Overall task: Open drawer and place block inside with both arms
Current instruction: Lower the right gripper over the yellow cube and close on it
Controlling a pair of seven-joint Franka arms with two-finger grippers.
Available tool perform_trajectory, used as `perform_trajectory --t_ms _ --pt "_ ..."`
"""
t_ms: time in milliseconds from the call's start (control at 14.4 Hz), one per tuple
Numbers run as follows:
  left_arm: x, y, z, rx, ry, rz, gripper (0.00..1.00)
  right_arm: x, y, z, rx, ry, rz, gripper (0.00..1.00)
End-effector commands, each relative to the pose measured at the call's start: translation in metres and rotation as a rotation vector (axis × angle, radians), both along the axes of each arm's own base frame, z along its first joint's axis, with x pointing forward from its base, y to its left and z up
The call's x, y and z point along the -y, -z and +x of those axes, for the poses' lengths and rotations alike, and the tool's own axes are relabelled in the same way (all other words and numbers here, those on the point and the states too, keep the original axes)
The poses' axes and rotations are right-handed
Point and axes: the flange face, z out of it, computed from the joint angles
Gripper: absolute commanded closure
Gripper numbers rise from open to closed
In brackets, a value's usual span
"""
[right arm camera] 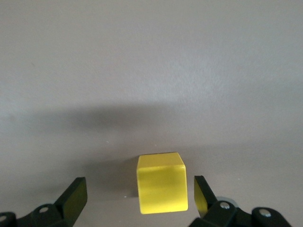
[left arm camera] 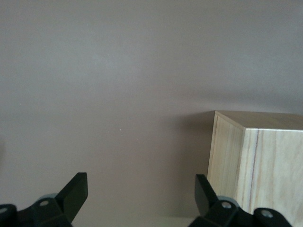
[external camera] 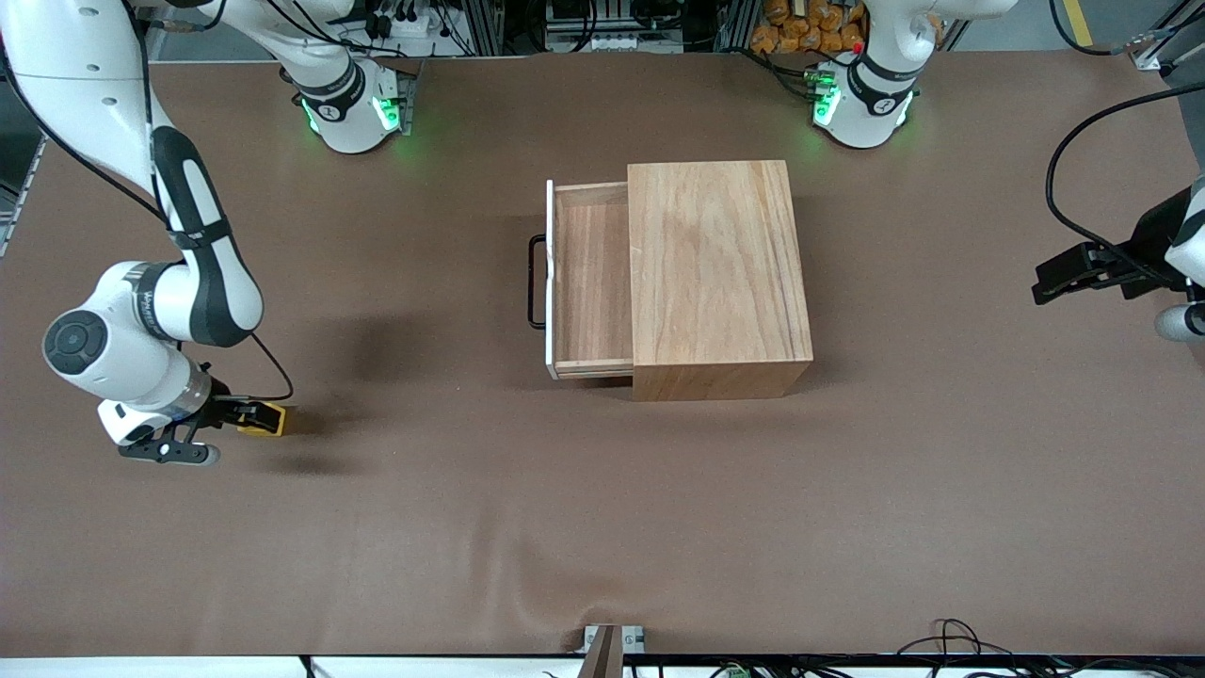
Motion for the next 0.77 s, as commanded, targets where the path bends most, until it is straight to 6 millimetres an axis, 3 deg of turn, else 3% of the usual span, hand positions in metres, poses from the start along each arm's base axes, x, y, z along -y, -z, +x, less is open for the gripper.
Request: perform_trajectory --t_ms 0,278,557,696 --pt "-0.034 -0.006 -0.01 0.045 -0.058 -0.027 0.0 0.008 0.015 -0.007 0.005 -0.021 -0.008 0.0" --pt "-0.042 -0.009 -0.008 0.067 -0.064 -0.024 0.0 0.023 0.034 -0.011 -0.001 -0.025 -0.013 0.0" --pt "-0.022 -0.009 -0.008 0.068 -0.037 -0.024 0.0 0.027 0.048 -0.015 0.025 -0.036 -0.018 0.0" --pt "-0.021 -0.019 -0.013 0.086 -0.034 -0.026 0.0 0.025 0.059 -0.02 0.03 -0.038 -0.021 0.0"
